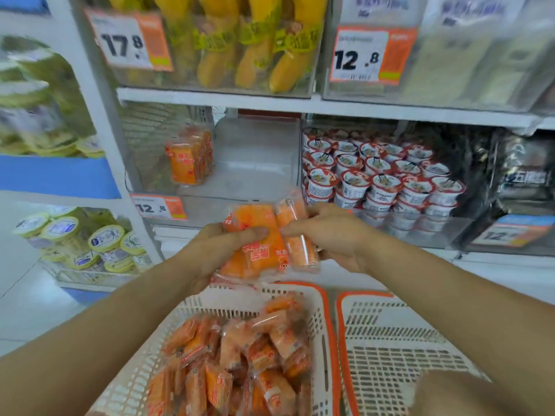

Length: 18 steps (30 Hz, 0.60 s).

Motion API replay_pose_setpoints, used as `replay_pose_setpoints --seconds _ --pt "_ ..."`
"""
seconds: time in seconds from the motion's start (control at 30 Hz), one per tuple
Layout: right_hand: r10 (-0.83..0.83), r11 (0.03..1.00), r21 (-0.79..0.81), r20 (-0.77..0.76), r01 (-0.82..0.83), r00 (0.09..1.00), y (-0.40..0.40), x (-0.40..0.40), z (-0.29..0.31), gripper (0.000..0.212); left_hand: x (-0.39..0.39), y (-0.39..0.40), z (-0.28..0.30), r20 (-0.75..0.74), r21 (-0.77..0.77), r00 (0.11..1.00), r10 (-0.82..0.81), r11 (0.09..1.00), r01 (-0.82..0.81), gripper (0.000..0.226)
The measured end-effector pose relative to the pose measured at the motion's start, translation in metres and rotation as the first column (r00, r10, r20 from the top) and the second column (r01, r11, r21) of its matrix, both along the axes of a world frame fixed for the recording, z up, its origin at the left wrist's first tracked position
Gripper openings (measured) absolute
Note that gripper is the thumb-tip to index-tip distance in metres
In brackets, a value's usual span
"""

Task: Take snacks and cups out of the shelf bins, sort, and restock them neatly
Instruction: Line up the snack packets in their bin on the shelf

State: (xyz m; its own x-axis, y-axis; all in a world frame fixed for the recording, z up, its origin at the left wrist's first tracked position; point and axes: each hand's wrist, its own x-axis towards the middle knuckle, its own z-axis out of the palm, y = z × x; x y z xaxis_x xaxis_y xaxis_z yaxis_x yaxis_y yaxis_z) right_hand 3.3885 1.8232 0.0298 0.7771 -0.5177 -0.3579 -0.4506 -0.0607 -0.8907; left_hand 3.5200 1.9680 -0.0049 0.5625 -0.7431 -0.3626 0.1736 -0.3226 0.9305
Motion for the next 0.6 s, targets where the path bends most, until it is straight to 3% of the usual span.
replay_pose_setpoints --seconds 0.07,0.13,0.27,0.3,0.37,0.5,0.53,0.6 --pt "-0.100 0.995 -0.016 0.094 0.102 0.990 0.007 0.007 0.014 0.055 -0.005 -0.002 0.012 0.013 -0.065 0.998 0.064 0.996 -0.063 0.034" --pt "-0.168 0.985 0.055 0.186 0.161 0.968 0.017 0.009 0.018 0.058 -0.006 0.000 0.012 -0.014 -0.105 0.995 0.104 0.989 -0.104 0.037" --pt "-0.107 0.994 0.064 0.285 0.092 0.953 0.031 0.002 -0.001 0.023 -0.007 0.015 0.002 -0.068 -0.167 0.979 0.192 0.965 -0.201 0.046" --pt "-0.066 0.998 0.009 0.275 0.066 0.959 0.030 0.000 -0.005 0.020 -0.006 0.020 0.001 -0.073 -0.178 0.978 0.197 0.962 -0.207 0.049" --pt "-0.021 0.996 -0.076 0.224 0.039 0.974 0.027 -0.003 -0.008 0.035 -0.004 0.028 -0.001 -0.070 -0.189 0.976 0.207 0.958 -0.216 0.058" --pt "-0.061 0.992 0.113 0.105 0.049 0.993 0.030 0.001 -0.006 0.079 0.003 0.036 0.002 -0.026 -0.218 0.969 0.246 0.945 -0.246 0.060" --pt "-0.037 0.987 0.158 0.084 0.024 0.996 0.030 0.006 -0.007 0.079 0.003 0.035 0.002 -0.023 -0.216 0.967 0.255 0.943 -0.254 0.061" --pt "0.035 0.974 0.220 0.060 -0.048 0.998 0.032 0.016 -0.007 0.060 0.004 0.033 0.000 -0.044 -0.208 0.963 0.267 0.940 -0.271 0.067"
